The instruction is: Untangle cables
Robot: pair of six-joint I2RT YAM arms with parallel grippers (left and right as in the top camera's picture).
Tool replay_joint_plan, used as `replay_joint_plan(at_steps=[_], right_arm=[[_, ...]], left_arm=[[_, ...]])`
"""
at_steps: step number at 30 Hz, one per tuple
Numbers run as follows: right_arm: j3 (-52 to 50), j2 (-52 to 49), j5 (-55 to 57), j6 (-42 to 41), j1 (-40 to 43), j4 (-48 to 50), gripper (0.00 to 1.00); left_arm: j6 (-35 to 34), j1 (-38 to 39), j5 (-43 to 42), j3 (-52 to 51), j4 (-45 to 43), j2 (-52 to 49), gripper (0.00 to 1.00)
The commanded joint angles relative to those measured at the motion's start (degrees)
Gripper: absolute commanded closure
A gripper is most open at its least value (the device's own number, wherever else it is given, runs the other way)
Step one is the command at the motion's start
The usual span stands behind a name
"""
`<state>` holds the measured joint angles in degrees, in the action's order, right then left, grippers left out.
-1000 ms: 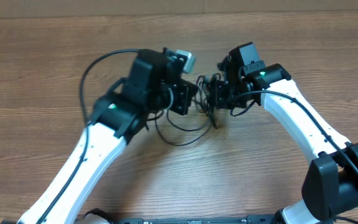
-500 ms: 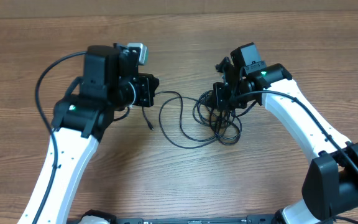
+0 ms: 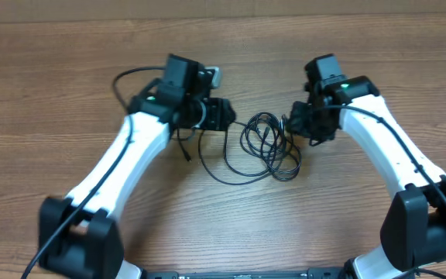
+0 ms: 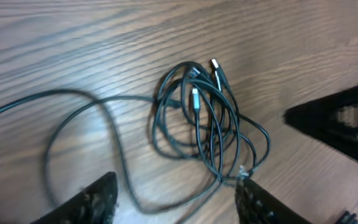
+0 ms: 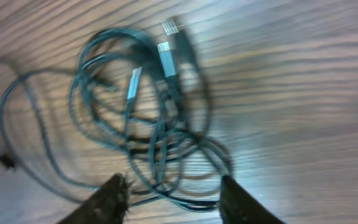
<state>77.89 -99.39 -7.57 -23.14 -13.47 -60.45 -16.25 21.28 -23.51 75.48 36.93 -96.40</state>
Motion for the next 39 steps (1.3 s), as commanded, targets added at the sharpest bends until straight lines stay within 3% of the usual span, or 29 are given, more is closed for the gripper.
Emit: replay_joint_plan(at_steps=[1, 11, 16, 21, 27, 28, 33, 39], right_arm=[[0.1, 0.4, 0.9, -2.4, 3.4, -0.8, 0.52], [0.1, 0.4, -1.5, -1.9, 6.2, -3.3, 0.49], [0.1, 0.4, -1.5, -1.9, 6.2, -3.3, 0.49], [0.1, 0.4, -1.5, -1.9, 6.2, -3.3, 0.49], [0.1, 0.4, -1.5, -2.0, 6.2, -3.4, 0.49], [0.1, 0.4, -1.6, -2.0, 6.2, -3.4, 0.49], [0.1, 0.4, -1.6, -1.9, 6.1, -3.4, 0.49], [0.1, 0.4, -5.3, -1.0, 6.1, -3.5, 0.49]], left_arm=[[3.2, 3.4, -0.9, 0.7, -5.1, -6.1, 0.37], [4.7, 7.4, 0.1, 0.8, -19.1, -20.3, 0.34], [4.9, 7.6, 3.2, 0.7, -19.2, -22.4, 0.34], [4.9, 9.2, 2.5, 0.7, -18.3, -22.8, 0.45], [4.9, 12.7, 4.7, 0.7, -16.2, -24.3, 0.44], [4.9, 13.0, 4.7, 0.7, -15.9, -24.3, 0.48], [4.9, 13.2, 4.4, 0.8, -15.7, -23.3, 0.96], [4.9, 10.8, 4.4, 0.9, -14.6, -17.1, 0.96]])
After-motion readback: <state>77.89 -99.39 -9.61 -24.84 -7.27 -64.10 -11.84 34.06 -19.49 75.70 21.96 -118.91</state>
